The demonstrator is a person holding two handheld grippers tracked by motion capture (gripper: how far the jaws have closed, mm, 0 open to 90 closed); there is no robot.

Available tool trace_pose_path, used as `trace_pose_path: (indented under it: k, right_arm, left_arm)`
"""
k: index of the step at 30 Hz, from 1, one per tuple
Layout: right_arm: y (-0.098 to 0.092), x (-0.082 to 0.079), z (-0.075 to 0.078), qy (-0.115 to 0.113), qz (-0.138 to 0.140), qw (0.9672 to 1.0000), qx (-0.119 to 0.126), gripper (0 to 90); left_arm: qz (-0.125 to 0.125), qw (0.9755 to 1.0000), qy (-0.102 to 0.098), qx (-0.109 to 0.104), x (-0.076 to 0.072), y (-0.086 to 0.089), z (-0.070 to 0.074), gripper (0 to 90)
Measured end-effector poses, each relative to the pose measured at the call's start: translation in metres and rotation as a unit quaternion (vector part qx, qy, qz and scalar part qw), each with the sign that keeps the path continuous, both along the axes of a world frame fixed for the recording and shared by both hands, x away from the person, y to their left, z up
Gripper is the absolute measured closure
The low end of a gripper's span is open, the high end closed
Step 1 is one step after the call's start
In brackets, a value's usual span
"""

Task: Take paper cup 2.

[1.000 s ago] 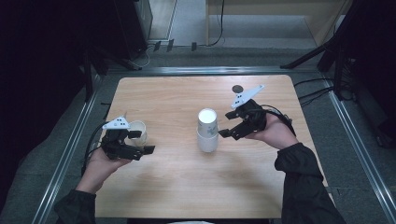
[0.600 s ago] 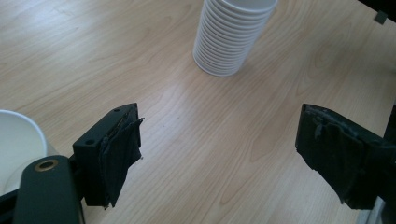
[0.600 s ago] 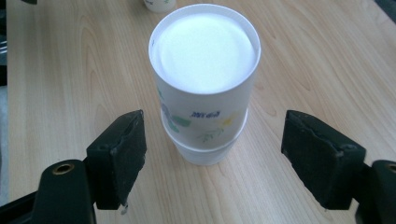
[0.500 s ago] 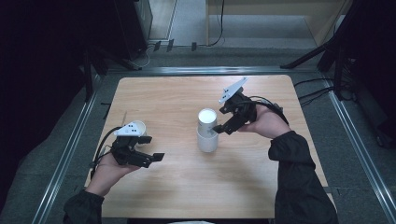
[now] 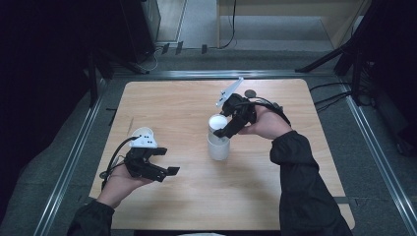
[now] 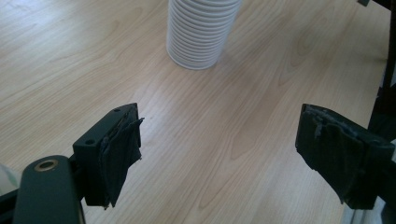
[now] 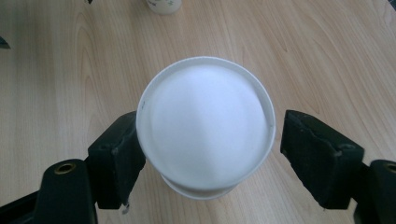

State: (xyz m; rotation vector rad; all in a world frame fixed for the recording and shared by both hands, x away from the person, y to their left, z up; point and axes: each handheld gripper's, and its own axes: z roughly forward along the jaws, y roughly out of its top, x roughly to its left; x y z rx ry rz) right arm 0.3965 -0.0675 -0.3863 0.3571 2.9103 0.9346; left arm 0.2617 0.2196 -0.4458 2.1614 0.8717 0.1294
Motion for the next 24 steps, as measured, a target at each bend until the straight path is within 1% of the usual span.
trace_pose_path:
  k: [4, 5, 7, 10, 11, 15, 19, 24]
  right_arm:
    - [0.0034, 0.0003, -0.0018, -0.006, 0.006, 1.0, -0.005, 24.5]
    - [0.0039, -0.0007, -0.0014, -0.004, 0.004, 1.0, -0.006, 25.3]
    - [0.0045, -0.001, -0.0005, -0.008, 0.004, 0.9999, -0.006, 26.3]
    - [0.0051, -0.0021, 0.0004, -0.005, 0.005, 1.0, -0.006, 30.2]
    - [0.0054, -0.0019, 0.0001, -0.003, 0.009, 0.9999, -0.005, 32.0]
    - [0.0066, -0.0029, -0.0003, -0.003, 0.006, 0.9999, -0.01, 32.3]
    - [0.0058, -0.0029, 0.0007, -0.005, 0.008, 0.9999, -0.008, 33.2]
    - [0.0061, -0.0041, 0.0026, -0.008, 0.006, 0.9999, -0.011, 33.7]
  left_arm:
    - [-0.005, 1.0, 0.0, 0.003, -0.0007, -0.003, -0.0011, 14.2]
    - [-0.005, 1.0, 0.0, 0.002, -0.001, -0.0039, -0.0013, 14.2]
    - [-0.007, 1.0, 0.0, 0.004, -0.001, -0.005, -0.0015, 14.2]
    - [-0.009, 0.9999, -0.001, 0.008, -0.0008, -0.0056, -0.0024, 14.2]
    - [-0.009, 0.9999, 0.0, 0.009, -0.0008, -0.0057, -0.0026, 14.2]
    - [-0.009, 0.9999, -0.001, 0.011, -0.0007, -0.0052, -0.0028, 14.2]
    - [-0.01, 0.9999, -0.001, 0.011, -0.001, -0.0058, -0.0029, 14.2]
    - [-0.015, 0.9997, -0.002, 0.02, -0.0014, -0.0078, -0.0044, 14.2]
